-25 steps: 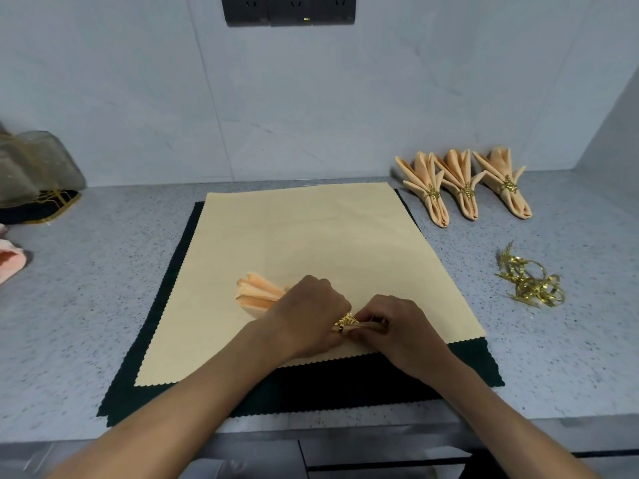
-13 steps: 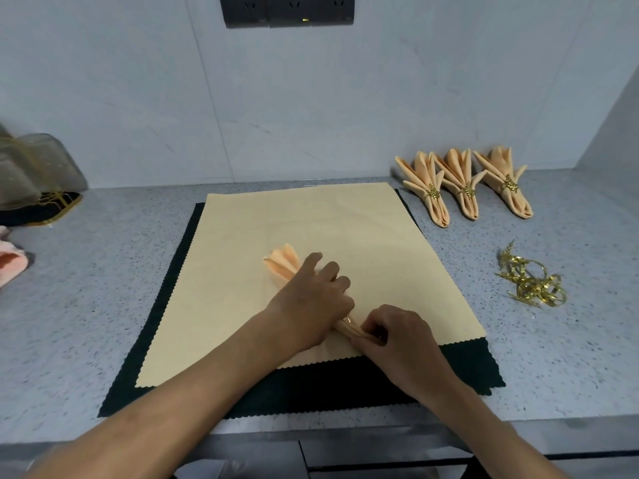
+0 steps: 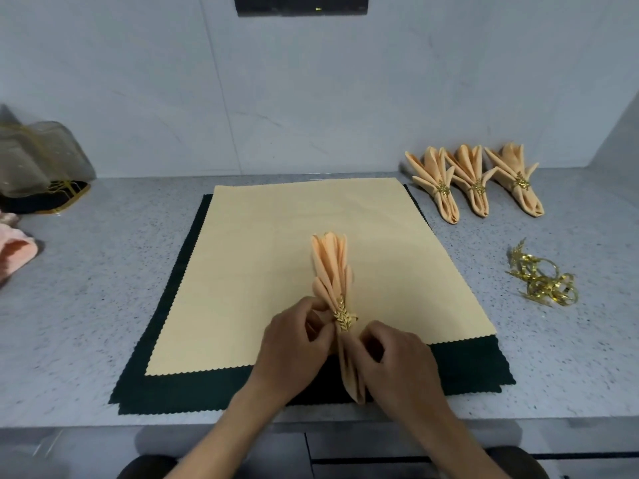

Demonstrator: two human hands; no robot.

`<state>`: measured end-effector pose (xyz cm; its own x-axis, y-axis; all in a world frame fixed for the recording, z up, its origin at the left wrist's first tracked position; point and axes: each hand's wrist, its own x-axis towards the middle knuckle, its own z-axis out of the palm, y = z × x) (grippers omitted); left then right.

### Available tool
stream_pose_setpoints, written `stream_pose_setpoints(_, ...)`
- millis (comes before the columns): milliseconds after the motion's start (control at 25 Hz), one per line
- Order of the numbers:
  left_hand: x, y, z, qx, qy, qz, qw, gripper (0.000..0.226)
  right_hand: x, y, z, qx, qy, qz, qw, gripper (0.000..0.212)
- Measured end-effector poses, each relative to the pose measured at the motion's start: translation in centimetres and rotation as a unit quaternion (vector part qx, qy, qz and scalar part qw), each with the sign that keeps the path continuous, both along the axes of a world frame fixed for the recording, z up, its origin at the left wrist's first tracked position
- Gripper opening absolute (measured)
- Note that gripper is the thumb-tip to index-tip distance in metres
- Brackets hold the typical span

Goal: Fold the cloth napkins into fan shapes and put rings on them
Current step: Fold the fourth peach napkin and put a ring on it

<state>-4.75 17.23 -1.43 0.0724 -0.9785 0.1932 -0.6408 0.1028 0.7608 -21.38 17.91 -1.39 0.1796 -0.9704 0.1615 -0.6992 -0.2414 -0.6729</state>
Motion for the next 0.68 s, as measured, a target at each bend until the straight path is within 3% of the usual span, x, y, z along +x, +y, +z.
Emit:
stream_pose_setpoints(80, 0.1, -0.5, 0.0, -0.003, 0.029, -0.009, 1.000, 0.016, -0.5, -1.6, 0.7, 0.019, -0.082, -0.008, 0.996, 0.022)
stream_pose_setpoints(160, 0.5, -1.6, 0.1, 0.005, 0.051, 0.001, 0.999, 0.025, -1.3, -4.4, 0.8, 0.030, -0.096, -0.009, 0.995, 0.008)
stream_pose_setpoints(240, 1.1, -2.8, 0.4, 0.024, 0.076, -0.005, 0.997, 0.042, -1.5, -6.9, 1.1, 0.063, -0.099, 0.057, 0.991, 0.039)
stream_pose_setpoints(320, 1.4, -4.0, 0.5, 0.026, 0.103, -0.045, 0.993, 0.050, -0.9, -8.5, 1.4, 0.097, -0.159, 0.141, 0.972, 0.055)
stream_pose_setpoints(440, 1.7, -4.9, 0.8, 0.018, 0.139, -0.076, 0.987, 0.039, -0.1, -9.2, 1.5, 0.112, -0.226, 0.167, 0.953, 0.042)
stream_pose_setpoints(560, 2.6, -5.1, 0.3, -0.009, 0.126, -0.080, 0.989, 0.017, -0.7, -9.4, 0.6, 0.009, -0.183, 0.103, 0.978, 0.021)
stream_pose_setpoints(680, 4.2, -4.8, -1.1, -0.079, -0.036, -0.040, 0.995, 0.008, -2.9, -9.3, -1.1, -0.113, -0.035, 0.058, 0.991, 0.023)
